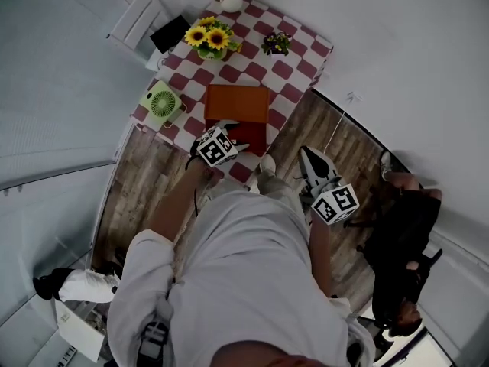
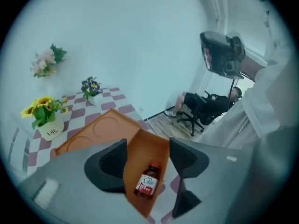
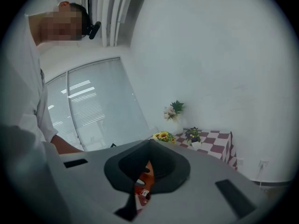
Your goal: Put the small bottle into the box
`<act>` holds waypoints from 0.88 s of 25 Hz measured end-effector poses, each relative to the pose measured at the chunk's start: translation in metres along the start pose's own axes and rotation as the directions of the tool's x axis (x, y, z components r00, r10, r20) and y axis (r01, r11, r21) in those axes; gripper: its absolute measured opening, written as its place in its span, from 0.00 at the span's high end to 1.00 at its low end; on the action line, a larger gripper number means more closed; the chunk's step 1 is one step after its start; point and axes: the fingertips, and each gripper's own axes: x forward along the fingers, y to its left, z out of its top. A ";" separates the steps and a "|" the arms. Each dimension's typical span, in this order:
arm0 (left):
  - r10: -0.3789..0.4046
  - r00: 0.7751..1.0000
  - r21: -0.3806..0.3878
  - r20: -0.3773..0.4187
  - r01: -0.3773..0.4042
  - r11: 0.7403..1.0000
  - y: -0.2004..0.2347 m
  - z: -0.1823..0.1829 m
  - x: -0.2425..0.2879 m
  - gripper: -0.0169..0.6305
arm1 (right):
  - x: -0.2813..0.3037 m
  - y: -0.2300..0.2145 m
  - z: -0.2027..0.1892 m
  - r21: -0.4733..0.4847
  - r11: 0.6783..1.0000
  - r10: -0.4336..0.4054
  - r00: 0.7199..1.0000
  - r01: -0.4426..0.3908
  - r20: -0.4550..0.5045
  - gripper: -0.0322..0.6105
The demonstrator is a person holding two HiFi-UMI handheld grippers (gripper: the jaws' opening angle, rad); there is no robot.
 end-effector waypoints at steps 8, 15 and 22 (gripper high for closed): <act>0.199 0.927 -0.097 0.319 -0.177 0.980 -0.001 0.052 -0.099 0.75 | 0.027 0.014 0.011 -0.067 0.995 0.075 0.997 -0.077 -0.028 0.95; 0.367 0.764 -0.203 0.531 -0.305 0.930 -0.007 0.076 -0.189 0.97 | 0.060 0.041 0.028 -0.122 0.976 0.179 0.983 -0.183 -0.046 0.95; 0.478 0.633 -0.280 0.609 -0.392 0.876 -0.019 0.084 -0.250 0.98 | 0.088 0.078 0.042 -0.178 0.943 0.276 0.959 -0.283 -0.060 0.95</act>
